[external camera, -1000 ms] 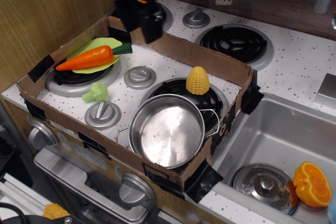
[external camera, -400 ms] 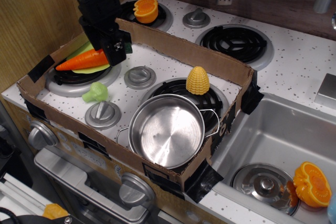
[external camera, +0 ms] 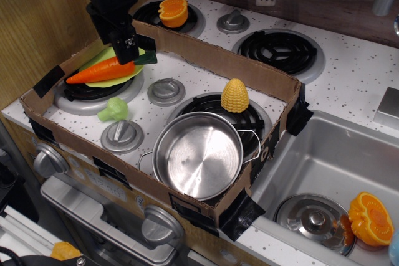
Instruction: Take carrot off plate
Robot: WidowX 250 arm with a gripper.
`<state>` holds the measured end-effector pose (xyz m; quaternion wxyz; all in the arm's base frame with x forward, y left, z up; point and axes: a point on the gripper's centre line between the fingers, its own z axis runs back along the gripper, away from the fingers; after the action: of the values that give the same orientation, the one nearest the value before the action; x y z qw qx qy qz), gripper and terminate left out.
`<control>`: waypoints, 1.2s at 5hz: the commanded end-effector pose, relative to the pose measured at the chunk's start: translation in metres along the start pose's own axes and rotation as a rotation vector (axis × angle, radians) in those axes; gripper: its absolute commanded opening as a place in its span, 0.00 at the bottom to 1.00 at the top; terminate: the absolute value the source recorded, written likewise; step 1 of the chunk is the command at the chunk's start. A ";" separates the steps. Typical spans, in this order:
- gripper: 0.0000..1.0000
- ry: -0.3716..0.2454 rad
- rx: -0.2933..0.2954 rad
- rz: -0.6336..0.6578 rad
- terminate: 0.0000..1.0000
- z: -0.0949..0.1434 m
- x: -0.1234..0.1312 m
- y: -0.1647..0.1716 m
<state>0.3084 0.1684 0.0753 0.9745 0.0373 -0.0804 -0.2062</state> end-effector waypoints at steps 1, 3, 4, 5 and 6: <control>1.00 -0.059 0.036 -0.003 0.00 0.000 0.004 0.017; 1.00 -0.049 -0.023 0.039 0.00 -0.018 -0.006 0.015; 1.00 -0.049 -0.062 0.056 0.00 -0.028 -0.008 0.013; 0.00 -0.045 -0.083 0.069 0.00 -0.030 -0.007 0.015; 0.00 -0.034 -0.087 0.106 0.00 -0.021 0.000 0.014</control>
<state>0.3064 0.1749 0.0365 0.9858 -0.0369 -0.0610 -0.1520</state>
